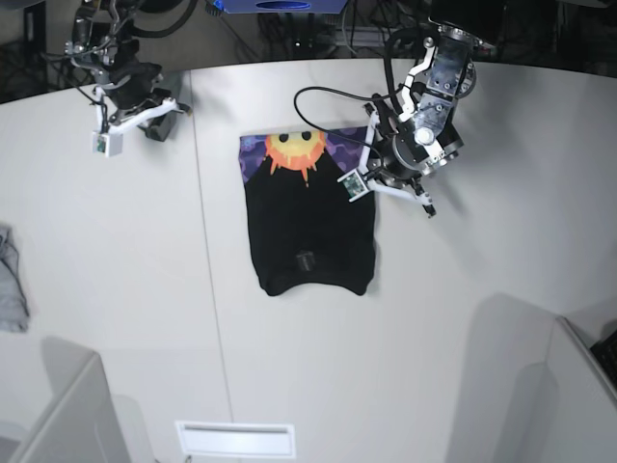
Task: Fold the T-shirt properly
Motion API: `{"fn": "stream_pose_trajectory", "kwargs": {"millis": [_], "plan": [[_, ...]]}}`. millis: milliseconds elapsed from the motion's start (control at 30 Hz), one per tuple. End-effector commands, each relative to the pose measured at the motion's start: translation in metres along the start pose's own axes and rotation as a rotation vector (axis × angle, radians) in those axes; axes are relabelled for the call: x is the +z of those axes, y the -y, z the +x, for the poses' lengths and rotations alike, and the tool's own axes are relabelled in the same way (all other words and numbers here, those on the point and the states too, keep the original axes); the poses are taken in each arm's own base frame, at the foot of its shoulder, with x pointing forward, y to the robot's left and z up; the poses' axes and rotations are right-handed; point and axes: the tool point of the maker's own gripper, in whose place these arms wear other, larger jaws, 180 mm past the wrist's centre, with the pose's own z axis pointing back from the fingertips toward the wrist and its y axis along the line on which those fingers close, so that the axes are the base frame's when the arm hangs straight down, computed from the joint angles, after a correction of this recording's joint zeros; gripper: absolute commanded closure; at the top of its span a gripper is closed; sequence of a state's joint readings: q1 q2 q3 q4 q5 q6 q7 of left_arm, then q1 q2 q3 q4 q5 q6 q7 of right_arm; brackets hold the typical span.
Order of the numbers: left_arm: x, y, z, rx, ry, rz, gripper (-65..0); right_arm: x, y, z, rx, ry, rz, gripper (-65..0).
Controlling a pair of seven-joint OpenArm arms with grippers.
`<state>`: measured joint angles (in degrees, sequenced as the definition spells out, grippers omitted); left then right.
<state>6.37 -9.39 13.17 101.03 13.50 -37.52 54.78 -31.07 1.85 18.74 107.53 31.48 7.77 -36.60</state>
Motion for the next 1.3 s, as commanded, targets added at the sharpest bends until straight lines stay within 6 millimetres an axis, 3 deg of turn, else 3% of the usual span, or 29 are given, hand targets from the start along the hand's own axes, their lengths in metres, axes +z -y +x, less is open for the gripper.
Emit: {"fn": "stream_pose_trajectory", "kwargs": {"millis": [0, 167, 300, 400, 567, 700, 900, 1100, 1267], "plan": [[0.010, -0.021, 0.003, -0.011, 0.023, 0.058, 0.0, 0.003, -0.004, 0.008, 0.009, 0.031, 0.016, 0.0], [0.041, -0.065, -0.014, 0.037, 0.032, 0.187, 0.0, 0.011, -0.011, 0.016, 0.034, 0.058, 0.030, 0.0], [0.060, -0.074, -0.032, 0.069, 0.049, 0.235, 0.0, 0.026, -0.024, 0.029, 0.137, 0.092, 0.081, 0.0], [0.064, -0.056, -0.031, 0.100, 0.198, 0.172, 0.0, 0.028, -0.027, 0.029, 0.202, 0.089, 0.120, 0.0], [0.089, -0.032, -0.023, 0.205, 0.475, 0.088, 0.0, 0.035, -0.017, 0.020, 0.245, 0.068, 0.111, 0.0], [0.104, -0.013, -0.024, 0.241, 0.581, 0.049, 0.0, 0.046, -0.005, 0.013, 0.275, 0.076, 0.096, 0.0], [0.110, 0.029, -0.040, 0.300, 0.595, -0.039, 0.0, 0.064, 0.016, -0.011, 0.314, 0.010, 0.065, 0.0], [0.116, 0.079, -0.067, 0.360, 0.505, -0.144, 0.0, 0.088, 0.033, -0.054, 0.318, -0.124, 0.032, 0.0], [0.122, 0.108, -0.089, 0.373, 0.424, -0.198, 0.0, 0.104, 0.042, -0.079, 0.309, -0.202, 0.016, 0.0]]}}
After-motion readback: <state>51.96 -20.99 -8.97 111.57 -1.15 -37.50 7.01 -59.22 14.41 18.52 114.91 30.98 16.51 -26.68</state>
